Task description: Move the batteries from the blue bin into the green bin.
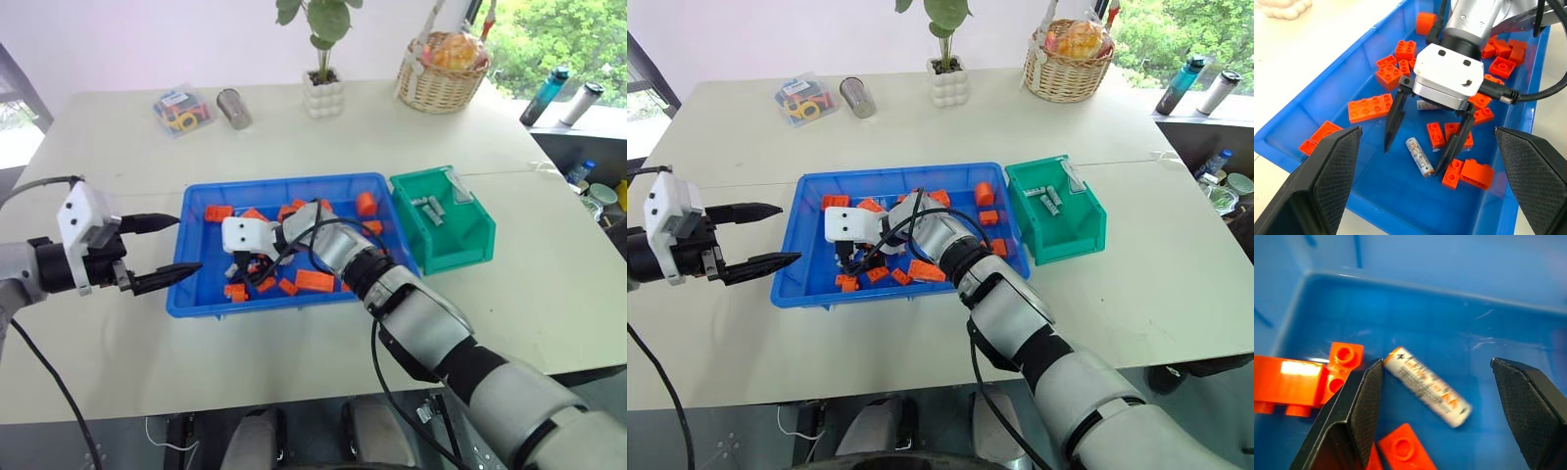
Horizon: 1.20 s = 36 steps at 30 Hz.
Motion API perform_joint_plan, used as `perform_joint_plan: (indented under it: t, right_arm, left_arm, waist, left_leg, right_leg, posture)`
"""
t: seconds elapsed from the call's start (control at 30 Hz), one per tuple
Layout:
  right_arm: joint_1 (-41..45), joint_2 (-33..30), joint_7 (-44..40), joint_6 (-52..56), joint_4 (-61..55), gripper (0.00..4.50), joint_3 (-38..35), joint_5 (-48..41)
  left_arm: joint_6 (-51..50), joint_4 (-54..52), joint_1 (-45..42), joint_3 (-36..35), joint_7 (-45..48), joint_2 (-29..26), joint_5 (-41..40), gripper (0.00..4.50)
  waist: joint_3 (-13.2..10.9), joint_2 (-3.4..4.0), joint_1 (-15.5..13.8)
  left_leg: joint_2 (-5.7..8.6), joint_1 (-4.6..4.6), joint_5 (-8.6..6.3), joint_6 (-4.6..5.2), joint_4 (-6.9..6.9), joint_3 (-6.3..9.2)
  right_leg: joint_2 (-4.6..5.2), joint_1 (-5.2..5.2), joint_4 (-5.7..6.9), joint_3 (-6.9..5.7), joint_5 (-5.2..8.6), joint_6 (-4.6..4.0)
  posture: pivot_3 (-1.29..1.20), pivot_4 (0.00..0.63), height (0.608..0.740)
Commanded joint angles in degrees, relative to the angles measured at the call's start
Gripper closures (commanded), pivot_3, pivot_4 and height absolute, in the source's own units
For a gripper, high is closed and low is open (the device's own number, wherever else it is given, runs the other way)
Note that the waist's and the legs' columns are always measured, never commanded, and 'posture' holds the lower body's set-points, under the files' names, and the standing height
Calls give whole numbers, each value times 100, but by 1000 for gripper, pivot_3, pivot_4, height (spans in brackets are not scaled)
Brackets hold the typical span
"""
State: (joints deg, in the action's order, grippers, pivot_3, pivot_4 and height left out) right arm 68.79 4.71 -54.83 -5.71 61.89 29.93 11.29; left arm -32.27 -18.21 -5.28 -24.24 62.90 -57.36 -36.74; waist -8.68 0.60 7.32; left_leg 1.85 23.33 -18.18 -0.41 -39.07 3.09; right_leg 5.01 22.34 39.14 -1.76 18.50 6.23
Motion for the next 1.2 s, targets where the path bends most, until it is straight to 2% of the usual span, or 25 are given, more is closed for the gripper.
perform_joint_plan:
  t: [0.03, 0.07, 0.17, 0.33, 0.37, 0.53, 0.6, 0.8, 0.9, 1.07, 1.2]
  right_arm:
    - [151, 82, -10, -293, 216, 919, -52, 183]
    - [138, 85, -58, -332, 265, 919, -45, 217]
    - [84, 77, -189, -433, 329, 1728, -74, 265]
    - [54, 94, -304, -160, 242, 4180, -413, 65]
    - [46, 88, -315, -114, 210, 4403, -466, 46]
    - [-160, -160, -289, 350, -388, 4399, -876, -188]
    - [-456, -536, -156, 896, -1270, 4399, -1203, -373]
    - [-1594, -1729, 553, 4339, -5119, 4399, -2906, -1362]
    - [-2093, -2479, 970, 5693, -6331, 4399, -3817, -1606]
    - [-3297, -3842, 1073, 6682, -7597, 4399, -4614, -1816]
    - [-3783, -4067, 1389, 7034, -7937, 4399, -4938, -2008]
  left_arm:
    - [-1, -124, -84, -166, -70, -36, -90, 0]
    - [4, -122, -94, -153, -80, -37, -94, 0]
    - [20, -105, -139, -110, -105, -40, -101, 0]
    - [29, -62, -223, -23, -119, -13, -94, 0]
    - [25, -55, -242, -5, -122, -6, -94, 0]
    - [-15, -43, -426, 154, -164, 129, -192, 0]
    - [-73, -118, -560, 275, -270, 302, -319, 0]
    - [-150, -303, -743, 673, -335, 628, -447, 0]
    - [-123, -147, -871, 800, -271, 665, -447, 0]
    - [-117, 267, -1398, 956, -276, 836, -509, 0]
    - [-86, 474, -1700, 1108, -169, 891, -442, 0]
  waist:
    - [0, 0, 1]
    - [0, 0, 1]
    - [0, 1, 1]
    - [0, 1, 0]
    - [0, 1, -1]
    - [0, 0, -15]
    - [0, 1, -37]
    - [0, 0, -184]
    - [0, 0, -288]
    - [-1, 1, -495]
    - [-1, 1, -454]
  left_leg:
    - [4, 0, 0, -1, 0, 6]
    - [9, 0, 1, -3, 0, 14]
    - [13, 0, 2, -4, 1, 25]
    - [16, 0, 3, -6, 1, 34]
    - [17, 0, 3, -6, 1, 35]
    - [18, 1, 4, -6, 1, 39]
    - [19, 1, 4, -6, 0, 40]
    - [31, 8, 3, -5, -3, 52]
    - [31, 8, 3, -5, -3, 53]
    - [36, 6, 1, 1, -6, 39]
    - [34, 4, 1, 3, -8, 19]
  right_leg:
    - [0, -2, 0, 0, 0, 0]
    - [1, -3, 1, 1, 0, 0]
    - [1, -8, 1, 1, 0, 0]
    - [1, -12, 2, 0, 0, 0]
    - [1, -12, 2, 1, 0, 0]
    - [2, -16, 2, 1, 0, 0]
    - [3, -18, 2, 1, 0, 0]
    - [14, -52, 7, 2, 0, 0]
    - [15, -56, 7, 2, 0, 0]
    - [20, -69, -6, 7, 0, 0]
    - [20, -67, -14, 9, 0, 0]
  posture:
    - [0, 150, 737]
    - [0, 150, 737]
    - [0, 150, 737]
    - [0, 150, 737]
    - [0, 150, 737]
    - [0, 150, 737]
    - [0, 150, 737]
    - [0, 150, 737]
    - [0, 150, 737]
    - [0, 150, 737]
    - [0, 150, 737]
